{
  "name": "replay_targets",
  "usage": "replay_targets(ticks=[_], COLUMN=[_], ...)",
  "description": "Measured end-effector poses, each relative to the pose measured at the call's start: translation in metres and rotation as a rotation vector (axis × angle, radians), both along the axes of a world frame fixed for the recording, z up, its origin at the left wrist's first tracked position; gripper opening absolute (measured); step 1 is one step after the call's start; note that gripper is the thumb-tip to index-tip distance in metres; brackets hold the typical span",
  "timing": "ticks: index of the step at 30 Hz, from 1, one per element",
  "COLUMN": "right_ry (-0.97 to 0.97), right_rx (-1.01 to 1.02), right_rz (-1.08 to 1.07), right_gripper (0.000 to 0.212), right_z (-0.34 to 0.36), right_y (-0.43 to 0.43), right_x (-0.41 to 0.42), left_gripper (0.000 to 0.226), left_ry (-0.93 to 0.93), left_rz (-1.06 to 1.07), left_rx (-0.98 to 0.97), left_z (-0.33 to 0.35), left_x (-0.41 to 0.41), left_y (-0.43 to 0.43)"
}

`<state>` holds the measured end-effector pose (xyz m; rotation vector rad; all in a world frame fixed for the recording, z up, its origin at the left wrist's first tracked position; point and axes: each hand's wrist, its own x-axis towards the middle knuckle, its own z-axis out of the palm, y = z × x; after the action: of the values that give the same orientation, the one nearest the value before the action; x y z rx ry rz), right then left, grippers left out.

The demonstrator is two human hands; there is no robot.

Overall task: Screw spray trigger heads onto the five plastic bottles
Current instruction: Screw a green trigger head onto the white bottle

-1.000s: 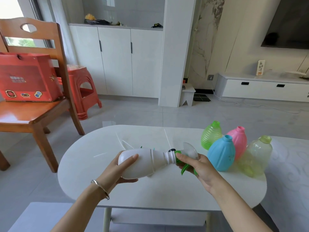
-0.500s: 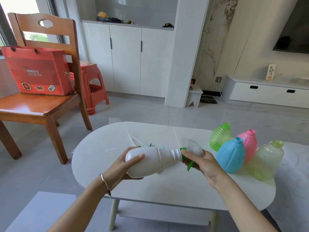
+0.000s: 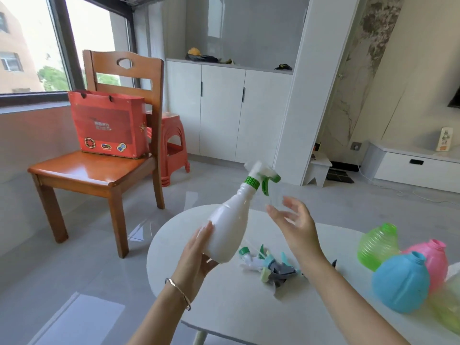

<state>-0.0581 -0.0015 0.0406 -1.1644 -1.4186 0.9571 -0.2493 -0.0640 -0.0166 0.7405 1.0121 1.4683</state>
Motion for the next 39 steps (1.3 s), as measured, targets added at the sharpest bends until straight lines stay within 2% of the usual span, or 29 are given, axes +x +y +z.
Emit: replay_targets(ticks=[3, 5, 8, 11, 15, 19, 28, 39], right_ry=[0.018, 0.048, 0.068, 0.048, -0.086, -0.136, -0.135, -0.156], right_rx=[-0.202, -0.241, -0.213, -0.159, -0.054, -0.002, 0.003, -0.027], right_rz=[0.234, 0.321, 0.334, 0.376, 0.498, 0.579, 0.593, 0.615], right_gripper=[0.066, 0.055, 0.044, 0.047, 0.054, 0.057, 0.060, 0.062], right_z=[0.000, 0.002, 0.001, -0.003, -0.012, -0.031, -0.087, -0.107], right_y=[0.003, 0.011, 0.032, 0.059, 0.100, 0.135, 0.175, 0.181], right_x=[-0.042, -0.069, -0.102, -0.126, -0.149, -0.167, -0.187, -0.188], left_gripper=[0.052, 0.060, 0.055, 0.049, 0.047, 0.049, 0.050, 0.053], left_ry=[0.053, 0.125, 0.188, 0.271, 0.432, 0.476, 0.542, 0.523], left_rz=[0.074, 0.122, 0.194, 0.207, 0.151, 0.109, 0.103, 0.069], left_rx=[0.112, 0.154, 0.189, 0.230, 0.283, 0.283, 0.227, 0.182], left_z=[0.005, 0.007, 0.008, 0.008, 0.003, -0.012, -0.057, -0.079], left_x=[-0.013, -0.023, -0.040, -0.067, -0.110, -0.139, -0.163, -0.166], left_y=[0.011, 0.022, 0.043, 0.068, 0.106, 0.135, 0.169, 0.174])
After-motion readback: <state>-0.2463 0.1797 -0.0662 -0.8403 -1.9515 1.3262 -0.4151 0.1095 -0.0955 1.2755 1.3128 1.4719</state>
